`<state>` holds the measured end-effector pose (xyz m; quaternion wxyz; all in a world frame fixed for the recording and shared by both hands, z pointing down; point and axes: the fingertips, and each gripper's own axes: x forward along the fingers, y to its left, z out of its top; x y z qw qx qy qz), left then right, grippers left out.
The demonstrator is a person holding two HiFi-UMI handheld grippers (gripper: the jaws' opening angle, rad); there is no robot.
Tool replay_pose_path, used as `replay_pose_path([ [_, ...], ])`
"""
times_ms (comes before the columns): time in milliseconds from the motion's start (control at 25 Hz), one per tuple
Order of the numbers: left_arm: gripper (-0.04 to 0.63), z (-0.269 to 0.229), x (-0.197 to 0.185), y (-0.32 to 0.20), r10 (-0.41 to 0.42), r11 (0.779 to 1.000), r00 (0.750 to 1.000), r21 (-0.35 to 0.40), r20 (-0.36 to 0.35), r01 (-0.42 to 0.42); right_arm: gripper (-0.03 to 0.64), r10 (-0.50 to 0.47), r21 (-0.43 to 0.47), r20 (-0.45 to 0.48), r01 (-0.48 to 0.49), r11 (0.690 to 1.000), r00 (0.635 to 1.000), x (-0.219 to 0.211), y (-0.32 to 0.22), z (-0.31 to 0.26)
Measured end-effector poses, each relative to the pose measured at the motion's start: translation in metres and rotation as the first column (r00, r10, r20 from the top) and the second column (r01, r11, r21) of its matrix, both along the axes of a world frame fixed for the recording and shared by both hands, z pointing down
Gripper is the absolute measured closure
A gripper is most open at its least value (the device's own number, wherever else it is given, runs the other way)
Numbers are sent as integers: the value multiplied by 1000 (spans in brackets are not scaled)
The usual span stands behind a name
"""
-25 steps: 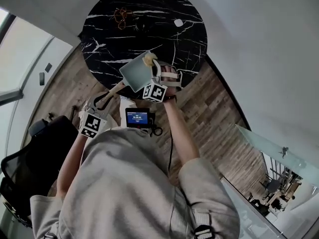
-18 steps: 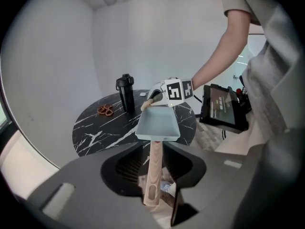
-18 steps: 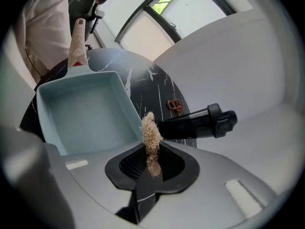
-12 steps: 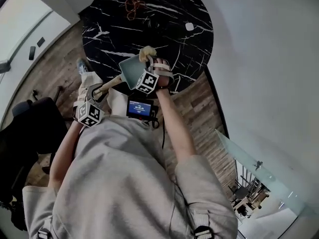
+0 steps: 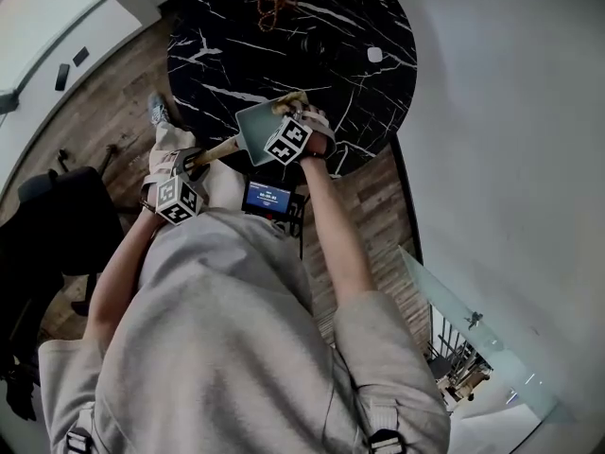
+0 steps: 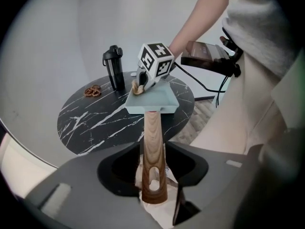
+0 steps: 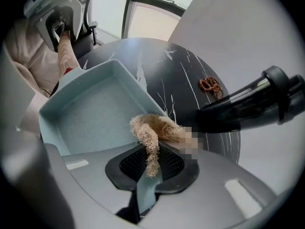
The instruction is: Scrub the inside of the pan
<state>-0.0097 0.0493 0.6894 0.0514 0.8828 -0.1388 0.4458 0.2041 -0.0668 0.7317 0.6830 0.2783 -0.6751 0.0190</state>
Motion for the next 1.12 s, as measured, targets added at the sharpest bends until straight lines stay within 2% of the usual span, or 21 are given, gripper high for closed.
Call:
replay_pose_path([
  [200, 466, 6, 0, 0, 11, 1000, 999, 11, 37, -12, 561, 67, -41, 108, -63, 997, 992, -1, 0, -1],
  [440, 466, 7, 1, 3, -16, 1000, 998, 2, 59, 16, 555, 115, -106, 206, -95, 990, 972, -16, 3, -2],
  [760, 468, 7, 2, 2, -21, 1000, 998, 11, 61, 20, 555, -41, -136, 233, 74, 988, 972, -75, 15, -1],
  [1000, 469, 7, 2, -1, 8, 1000, 999, 13, 47, -9, 555, -88, -173, 305, 145, 974, 948, -107, 22, 0],
  [1120, 468, 8, 1, -4, 19, 1000, 998, 18, 53, -20, 555, -78, -189, 320, 144, 971, 944, -114, 22, 1],
])
